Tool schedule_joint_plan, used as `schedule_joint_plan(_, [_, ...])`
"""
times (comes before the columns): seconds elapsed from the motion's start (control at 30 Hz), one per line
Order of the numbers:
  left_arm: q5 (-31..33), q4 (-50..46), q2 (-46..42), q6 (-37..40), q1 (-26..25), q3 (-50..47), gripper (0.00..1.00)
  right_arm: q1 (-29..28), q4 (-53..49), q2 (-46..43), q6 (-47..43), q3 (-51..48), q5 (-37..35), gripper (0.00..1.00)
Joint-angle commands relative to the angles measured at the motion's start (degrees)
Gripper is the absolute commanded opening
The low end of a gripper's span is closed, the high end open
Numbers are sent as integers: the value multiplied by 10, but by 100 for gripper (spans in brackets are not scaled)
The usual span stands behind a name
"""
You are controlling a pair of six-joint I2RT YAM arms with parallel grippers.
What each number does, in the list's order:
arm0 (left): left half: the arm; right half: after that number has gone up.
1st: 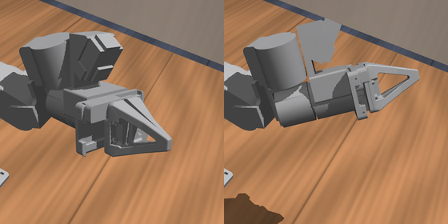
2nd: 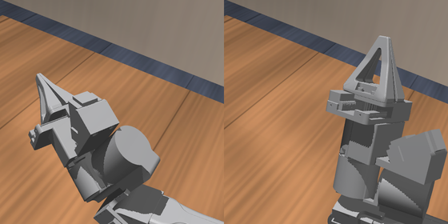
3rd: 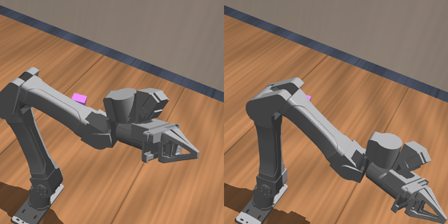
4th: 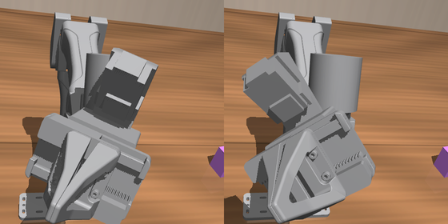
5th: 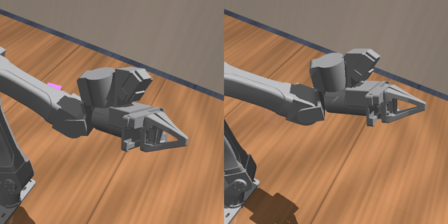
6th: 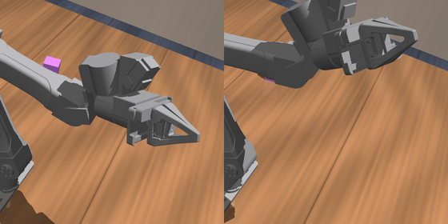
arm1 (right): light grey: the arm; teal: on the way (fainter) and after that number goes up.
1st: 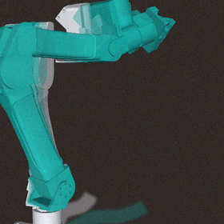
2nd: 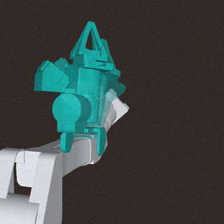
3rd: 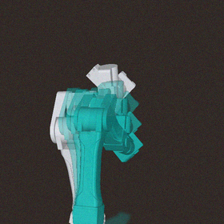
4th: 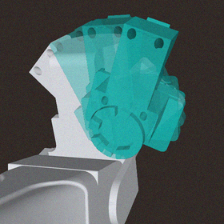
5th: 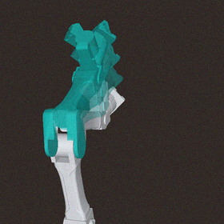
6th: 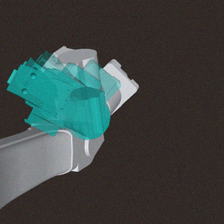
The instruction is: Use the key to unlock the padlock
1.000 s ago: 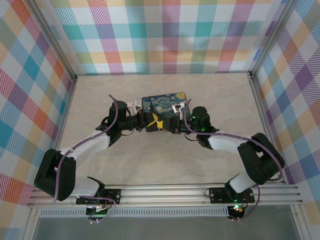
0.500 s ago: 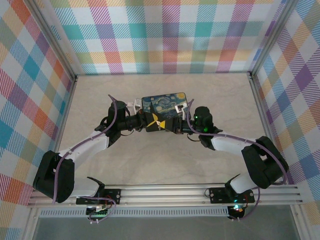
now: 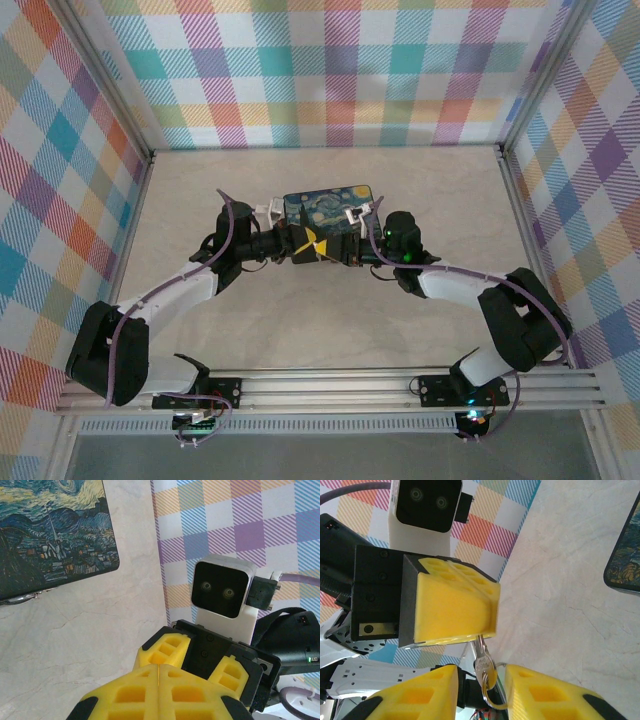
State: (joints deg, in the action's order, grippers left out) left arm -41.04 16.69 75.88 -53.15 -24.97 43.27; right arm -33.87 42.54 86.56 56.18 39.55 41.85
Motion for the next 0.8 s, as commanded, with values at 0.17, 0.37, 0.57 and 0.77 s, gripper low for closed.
schedule_joint_plan(0.17, [-12, 18, -9, 2, 5, 6, 0, -6, 33, 19, 15, 18, 6, 23])
schedule_joint_plan(0.37, [-10, 25, -7, 0, 5, 2, 0, -6, 45, 20, 29, 12, 9, 12])
schedule_joint_plan(0.57, [-3, 33, -9, -4, 5, -2, 0, -6, 67, 21, 51, 18, 11, 1])
schedule_joint_plan(0.77, [11, 24, -8, -3, 5, -2, 25, -6, 8, -12, 19, 11, -18, 0])
